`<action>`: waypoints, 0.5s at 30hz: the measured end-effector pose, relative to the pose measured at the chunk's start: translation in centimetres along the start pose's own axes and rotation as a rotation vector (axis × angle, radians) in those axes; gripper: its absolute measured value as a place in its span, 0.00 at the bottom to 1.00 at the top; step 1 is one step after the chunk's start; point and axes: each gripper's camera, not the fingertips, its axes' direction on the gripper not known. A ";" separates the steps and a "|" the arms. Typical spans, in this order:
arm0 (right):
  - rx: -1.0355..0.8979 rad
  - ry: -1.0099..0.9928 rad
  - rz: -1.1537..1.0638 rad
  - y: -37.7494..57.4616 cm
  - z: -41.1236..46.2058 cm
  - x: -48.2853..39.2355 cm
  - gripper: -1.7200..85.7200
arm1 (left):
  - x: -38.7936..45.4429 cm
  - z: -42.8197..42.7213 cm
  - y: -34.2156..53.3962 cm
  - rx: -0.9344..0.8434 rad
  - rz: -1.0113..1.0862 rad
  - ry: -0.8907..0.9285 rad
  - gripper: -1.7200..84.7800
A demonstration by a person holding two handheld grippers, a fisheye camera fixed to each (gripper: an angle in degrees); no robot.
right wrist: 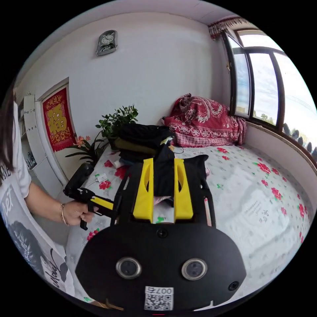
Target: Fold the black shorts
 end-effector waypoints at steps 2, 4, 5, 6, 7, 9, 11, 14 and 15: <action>-0.033 0.077 0.022 1.1 -4.6 -1.1 0.11 | 2.6 1.2 0.9 -0.058 0.116 0.004 0.05; -0.089 0.136 0.078 2.3 -9.3 -2.0 0.12 | 5.7 2.7 1.9 -0.122 0.249 -0.020 0.04; -0.129 0.167 0.110 2.9 -12.4 -2.8 0.12 | 7.9 3.6 2.7 -0.151 0.346 -0.043 0.03; -0.157 0.220 0.146 3.4 -15.5 -3.7 0.11 | 10.0 4.6 3.6 -0.173 0.440 -0.082 0.02; -0.165 0.255 0.163 3.5 -17.2 -4.2 0.11 | 11.0 5.1 4.1 -0.180 0.480 -0.107 0.02; -0.158 0.418 0.217 3.8 -23.7 -6.6 0.10 | 14.6 6.9 6.1 -0.177 0.639 -0.179 0.01; -0.134 0.516 0.321 3.8 -28.5 -7.6 0.09 | 16.7 8.4 7.3 -0.184 0.713 -0.169 0.01; -0.078 0.580 0.445 3.3 -35.3 -8.7 0.06 | 19.5 10.8 8.9 -0.201 0.738 -0.020 0.01; -0.064 0.616 0.457 2.7 -37.7 -9.2 0.05 | 20.5 11.6 9.5 -0.192 0.736 0.049 0.01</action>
